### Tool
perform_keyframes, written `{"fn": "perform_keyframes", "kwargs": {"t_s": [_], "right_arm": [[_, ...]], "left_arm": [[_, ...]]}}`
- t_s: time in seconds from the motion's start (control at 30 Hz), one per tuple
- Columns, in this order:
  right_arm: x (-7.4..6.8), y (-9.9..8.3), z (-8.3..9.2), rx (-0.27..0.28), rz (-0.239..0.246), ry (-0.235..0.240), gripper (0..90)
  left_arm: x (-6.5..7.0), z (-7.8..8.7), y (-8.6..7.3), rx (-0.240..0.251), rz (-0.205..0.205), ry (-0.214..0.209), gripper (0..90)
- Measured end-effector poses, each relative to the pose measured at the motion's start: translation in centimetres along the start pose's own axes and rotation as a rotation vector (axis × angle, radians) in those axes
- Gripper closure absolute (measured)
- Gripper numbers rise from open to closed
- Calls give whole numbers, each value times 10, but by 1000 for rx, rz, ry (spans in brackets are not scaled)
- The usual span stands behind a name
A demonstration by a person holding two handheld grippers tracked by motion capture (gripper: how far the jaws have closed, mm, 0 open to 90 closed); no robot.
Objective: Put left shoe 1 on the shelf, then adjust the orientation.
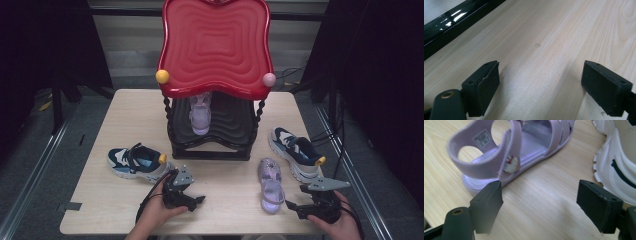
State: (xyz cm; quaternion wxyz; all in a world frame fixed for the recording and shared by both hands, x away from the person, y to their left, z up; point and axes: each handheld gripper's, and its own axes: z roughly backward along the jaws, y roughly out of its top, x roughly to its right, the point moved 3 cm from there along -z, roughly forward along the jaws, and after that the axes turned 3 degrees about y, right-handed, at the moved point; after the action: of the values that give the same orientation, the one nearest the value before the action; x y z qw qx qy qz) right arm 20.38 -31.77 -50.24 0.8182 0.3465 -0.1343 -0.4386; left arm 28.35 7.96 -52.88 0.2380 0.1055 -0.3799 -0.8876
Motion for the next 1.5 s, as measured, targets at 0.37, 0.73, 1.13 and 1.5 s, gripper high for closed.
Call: {"fn": "perform_keyframes", "kwargs": {"t_s": [0.37,0.73,1.13,1.5], "right_arm": [[1,14,18,89,-63,13,214],[-12,32,-5,133,-77,26,241],[-12,24,-18,125,-79,17,270],[-3,18,-8,139,-75,-27,368]], "left_arm": [[0,0,0,-2,0,0,145],[0,0,0,0,-1,-2,143],[0,-1,1,1,-1,-5,142],[0,-1,1,0,-2,-5,142]]}}
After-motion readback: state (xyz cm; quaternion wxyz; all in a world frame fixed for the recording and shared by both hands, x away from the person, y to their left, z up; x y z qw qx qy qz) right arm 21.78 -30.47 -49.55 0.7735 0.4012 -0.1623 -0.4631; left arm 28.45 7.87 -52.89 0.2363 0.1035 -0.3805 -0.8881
